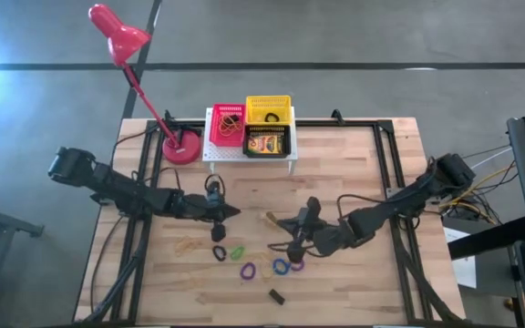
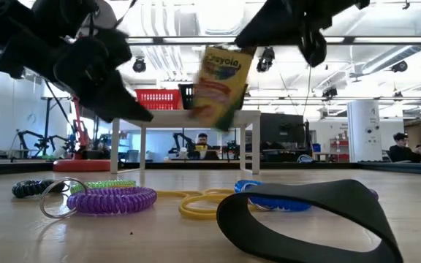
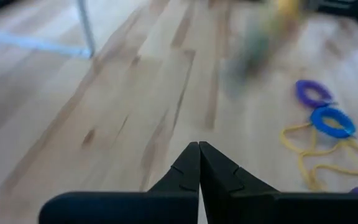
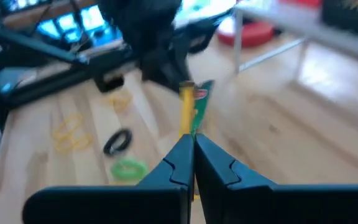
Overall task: Pick & Place Office Desk Supplies
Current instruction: Put the crayon box into the black bin on the shelf
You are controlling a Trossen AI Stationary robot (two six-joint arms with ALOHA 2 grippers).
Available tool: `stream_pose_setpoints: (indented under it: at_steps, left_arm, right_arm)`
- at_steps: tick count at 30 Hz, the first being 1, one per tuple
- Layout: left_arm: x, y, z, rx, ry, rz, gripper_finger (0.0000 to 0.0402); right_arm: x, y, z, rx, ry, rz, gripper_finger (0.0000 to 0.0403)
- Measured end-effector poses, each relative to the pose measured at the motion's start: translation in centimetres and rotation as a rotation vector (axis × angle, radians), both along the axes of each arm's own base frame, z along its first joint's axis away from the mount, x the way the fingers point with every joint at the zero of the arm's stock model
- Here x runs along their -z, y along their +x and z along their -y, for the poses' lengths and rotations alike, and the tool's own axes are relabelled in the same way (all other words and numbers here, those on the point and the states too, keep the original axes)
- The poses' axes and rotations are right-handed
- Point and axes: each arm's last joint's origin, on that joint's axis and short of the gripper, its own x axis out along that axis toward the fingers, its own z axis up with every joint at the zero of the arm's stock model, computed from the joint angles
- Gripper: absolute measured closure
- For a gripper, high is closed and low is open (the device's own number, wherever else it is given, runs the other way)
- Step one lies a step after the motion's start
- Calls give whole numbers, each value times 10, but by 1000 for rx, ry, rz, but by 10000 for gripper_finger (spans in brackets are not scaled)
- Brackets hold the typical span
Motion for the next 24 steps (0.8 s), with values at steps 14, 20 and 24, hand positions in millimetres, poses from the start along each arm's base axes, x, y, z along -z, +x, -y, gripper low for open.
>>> stream_pose_setpoints:
  at_steps: [14,20,24]
  left_arm:
    - [31,33,19,241,73,78,262]
    - [39,55,24,254,82,59,167]
    - [40,72,27,252,130,69,132]
  right_arm:
    - [50,18,-2,-95,36,-158,394]
    - [50,18,-2,-106,20,-163,394]
    - [50,18,-2,-112,26,-161,394]
